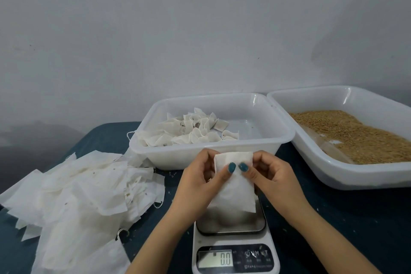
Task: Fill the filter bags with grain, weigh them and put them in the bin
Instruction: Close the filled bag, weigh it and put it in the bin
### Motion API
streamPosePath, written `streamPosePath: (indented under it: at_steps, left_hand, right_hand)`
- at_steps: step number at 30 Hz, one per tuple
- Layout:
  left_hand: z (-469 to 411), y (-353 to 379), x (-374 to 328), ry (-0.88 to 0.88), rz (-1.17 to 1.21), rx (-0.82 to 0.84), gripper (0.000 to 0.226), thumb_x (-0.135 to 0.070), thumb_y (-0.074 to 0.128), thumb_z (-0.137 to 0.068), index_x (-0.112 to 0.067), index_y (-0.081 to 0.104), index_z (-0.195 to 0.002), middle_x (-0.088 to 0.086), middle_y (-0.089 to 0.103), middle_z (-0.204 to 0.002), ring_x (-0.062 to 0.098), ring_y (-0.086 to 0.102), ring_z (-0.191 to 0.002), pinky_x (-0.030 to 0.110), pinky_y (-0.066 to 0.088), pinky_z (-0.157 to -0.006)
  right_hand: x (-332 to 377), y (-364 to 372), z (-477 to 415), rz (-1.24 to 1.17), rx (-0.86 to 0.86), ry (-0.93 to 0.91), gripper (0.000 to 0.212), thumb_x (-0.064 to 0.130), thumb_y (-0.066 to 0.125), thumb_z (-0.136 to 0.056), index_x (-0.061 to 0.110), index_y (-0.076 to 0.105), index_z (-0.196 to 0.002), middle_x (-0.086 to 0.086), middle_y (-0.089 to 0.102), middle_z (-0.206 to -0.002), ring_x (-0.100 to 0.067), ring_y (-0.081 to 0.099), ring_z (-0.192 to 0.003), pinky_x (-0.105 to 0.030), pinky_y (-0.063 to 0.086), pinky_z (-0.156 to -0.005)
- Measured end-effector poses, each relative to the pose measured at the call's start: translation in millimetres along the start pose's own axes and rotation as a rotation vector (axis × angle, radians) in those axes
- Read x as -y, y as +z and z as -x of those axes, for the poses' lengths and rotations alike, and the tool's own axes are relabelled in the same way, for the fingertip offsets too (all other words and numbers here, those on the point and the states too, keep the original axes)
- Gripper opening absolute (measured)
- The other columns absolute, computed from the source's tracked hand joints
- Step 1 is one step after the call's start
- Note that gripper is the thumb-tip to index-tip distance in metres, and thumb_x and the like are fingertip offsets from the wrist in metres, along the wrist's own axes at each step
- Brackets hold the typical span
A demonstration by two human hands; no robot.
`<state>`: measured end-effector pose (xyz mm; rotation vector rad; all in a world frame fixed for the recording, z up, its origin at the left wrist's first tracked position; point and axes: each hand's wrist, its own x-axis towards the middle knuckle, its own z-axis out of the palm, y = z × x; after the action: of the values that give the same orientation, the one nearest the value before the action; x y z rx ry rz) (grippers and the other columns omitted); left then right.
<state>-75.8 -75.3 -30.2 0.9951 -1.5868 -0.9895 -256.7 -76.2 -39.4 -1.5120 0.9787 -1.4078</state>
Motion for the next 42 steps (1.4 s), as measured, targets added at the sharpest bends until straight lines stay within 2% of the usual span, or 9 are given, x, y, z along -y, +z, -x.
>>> streamPosePath:
  at_steps: [3,5,8,11,17,23,32,38,42]
  left_hand:
    - [-0.1,-1.8,0.9,-0.007,0.044,-0.007,0.03,-0.045,0.074,-0.078,-0.02,0.066,-0.092,-0.004,0.067,-0.08,0.009,0.057,-0.072,0.02,0.046,-0.063]
    - [-1.2,-2.9,1.7,0.001,0.047,-0.032,0.026,-0.04,0.072,-0.079,-0.017,0.068,-0.09,-0.008,0.067,-0.078,0.006,0.059,-0.072,0.019,0.047,-0.065]
    - [-2.2,-4.3,1.9,0.014,0.061,-0.087,0.025,-0.039,0.07,-0.081,-0.015,0.07,-0.088,-0.002,0.069,-0.079,0.01,0.061,-0.075,0.027,0.051,-0.069]
    - [-2.5,-5.4,-0.2,0.024,0.094,-0.113,0.023,-0.039,0.069,-0.085,-0.016,0.068,-0.083,-0.001,0.066,-0.078,0.012,0.059,-0.074,0.026,0.051,-0.069]
    - [-1.1,-5.6,-1.6,0.087,-0.079,-0.124,0.015,-0.041,0.059,-0.092,-0.029,0.064,-0.085,-0.01,0.064,-0.073,0.006,0.055,-0.064,0.022,0.046,-0.06]
    - [3.2,-1.8,-3.4,0.178,-0.32,-0.12,0.011,-0.031,0.059,-0.097,-0.033,0.063,-0.087,-0.015,0.064,-0.074,0.0,0.054,-0.062,0.011,0.039,-0.056]
    - [4.3,1.4,-7.8,0.184,-0.332,-0.108,0.014,-0.018,0.064,-0.095,-0.029,0.07,-0.09,-0.016,0.07,-0.086,0.008,0.066,-0.081,0.027,0.053,-0.066]
    - [4.9,1.7,-5.9,0.173,-0.373,-0.184,0.036,-0.049,0.043,-0.1,-0.025,0.063,-0.084,-0.005,0.06,-0.071,0.006,0.05,-0.06,0.013,0.036,-0.055]
    - [4.8,1.2,-8.6,0.125,-0.297,-0.274,0.028,-0.055,0.049,-0.085,-0.029,0.059,-0.082,-0.007,0.052,-0.059,0.002,0.042,-0.051,0.012,0.032,-0.05]
  right_hand:
    - [0.2,-2.0,-2.4,0.007,-0.079,-0.019,0.031,0.037,0.073,-0.072,0.009,0.068,-0.086,-0.012,0.071,-0.08,-0.039,0.064,-0.073,-0.043,0.056,-0.061]
    - [0.8,-2.8,-2.2,0.028,-0.099,-0.036,0.029,0.039,0.073,-0.071,0.012,0.067,-0.081,-0.007,0.07,-0.076,-0.025,0.064,-0.065,-0.025,0.054,-0.054]
    - [-0.3,-2.5,-2.5,0.061,-0.112,-0.048,0.027,0.037,0.073,-0.071,0.013,0.062,-0.073,-0.001,0.064,-0.064,-0.009,0.058,-0.056,-0.017,0.048,-0.052]
    - [-1.7,-2.7,-2.1,0.067,-0.075,-0.046,0.026,0.039,0.075,-0.07,0.017,0.062,-0.077,0.002,0.065,-0.064,-0.009,0.059,-0.055,-0.018,0.049,-0.054]
    - [0.1,1.7,1.9,0.165,-0.005,-0.143,0.039,0.056,0.074,-0.078,0.041,0.053,-0.108,0.014,0.065,-0.106,-0.01,0.065,-0.082,-0.024,0.054,-0.062]
    - [4.0,4.2,5.4,0.288,-0.041,-0.293,0.015,0.045,0.063,-0.087,0.034,0.059,-0.096,0.012,0.066,-0.094,-0.015,0.066,-0.078,-0.028,0.056,-0.06]
    - [5.8,4.5,5.8,0.209,-0.089,-0.162,0.024,0.049,0.065,-0.08,0.028,0.062,-0.092,0.01,0.067,-0.089,-0.01,0.065,-0.077,-0.02,0.053,-0.061]
    - [7.1,2.9,4.7,0.124,-0.067,-0.146,0.017,0.044,0.065,-0.082,0.027,0.064,-0.08,0.008,0.063,-0.076,-0.001,0.054,-0.067,-0.013,0.045,-0.061]
    - [8.0,2.2,2.7,0.088,-0.095,-0.142,0.012,0.037,0.066,-0.083,0.027,0.064,-0.077,0.01,0.061,-0.072,0.0,0.052,-0.065,-0.012,0.044,-0.061]
